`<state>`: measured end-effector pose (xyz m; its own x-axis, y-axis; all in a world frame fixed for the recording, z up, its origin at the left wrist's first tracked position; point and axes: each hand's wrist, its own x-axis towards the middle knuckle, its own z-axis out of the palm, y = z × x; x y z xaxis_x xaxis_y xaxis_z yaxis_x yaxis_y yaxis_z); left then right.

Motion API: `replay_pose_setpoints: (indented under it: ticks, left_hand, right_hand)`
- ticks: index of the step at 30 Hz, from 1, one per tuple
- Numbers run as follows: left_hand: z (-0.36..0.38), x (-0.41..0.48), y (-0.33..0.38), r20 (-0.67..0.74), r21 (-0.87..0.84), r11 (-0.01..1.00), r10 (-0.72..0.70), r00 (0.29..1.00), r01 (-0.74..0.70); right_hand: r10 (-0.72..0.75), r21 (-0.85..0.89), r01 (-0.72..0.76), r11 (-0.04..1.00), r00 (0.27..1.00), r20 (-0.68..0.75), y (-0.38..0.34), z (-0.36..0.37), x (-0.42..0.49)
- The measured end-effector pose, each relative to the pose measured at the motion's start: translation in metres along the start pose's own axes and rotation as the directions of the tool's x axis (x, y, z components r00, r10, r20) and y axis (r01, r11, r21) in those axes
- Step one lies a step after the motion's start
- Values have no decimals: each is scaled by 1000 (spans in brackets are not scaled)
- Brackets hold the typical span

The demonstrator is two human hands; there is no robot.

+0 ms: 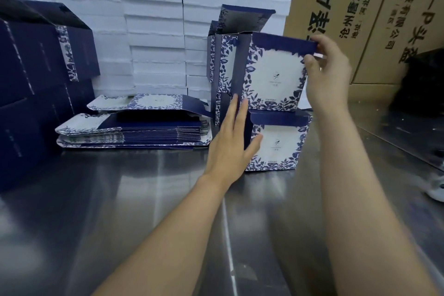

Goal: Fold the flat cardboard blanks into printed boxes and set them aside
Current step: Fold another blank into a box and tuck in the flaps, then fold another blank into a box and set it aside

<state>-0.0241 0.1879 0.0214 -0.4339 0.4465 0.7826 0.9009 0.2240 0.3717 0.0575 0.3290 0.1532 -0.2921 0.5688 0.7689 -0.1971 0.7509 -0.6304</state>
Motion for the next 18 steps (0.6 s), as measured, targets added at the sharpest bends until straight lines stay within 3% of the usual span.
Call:
replay_pose_setpoints:
  ticks: [3, 6, 9, 12, 15, 18]
  left_hand:
    - [0, 0, 0, 22, 15, 999, 39, 999, -39]
    - [-6, -8, 0, 70, -96, 995, -5, 998, 12]
    - [-22, -23, 3, 67, -222, 954, -191, 979, 201]
    - [-46, -43, 5, -34, -324, 886, -362, 932, 332]
    - [-85, -66, 2, -186, -318, 885, -410, 893, 340]
    - [-129, -89, -5, -217, -246, 876, -468, 857, 415]
  right_hand:
    - [35, -35, -34, 999, 998, 43, -1, 1, -2]
    - [67, -60, -64, 996, 997, 44, -11, -2, -5]
    - [-63, -161, 43, 986, 991, -120, -35, -1, -22]
    - [-116, -5, 117, 993, 976, -186, -62, 10, -52]
    - [36, 189, -46, 981, 998, 54, -83, 36, -96]
    - [120, 190, -195, 962, 930, 347, -96, 64, -156]
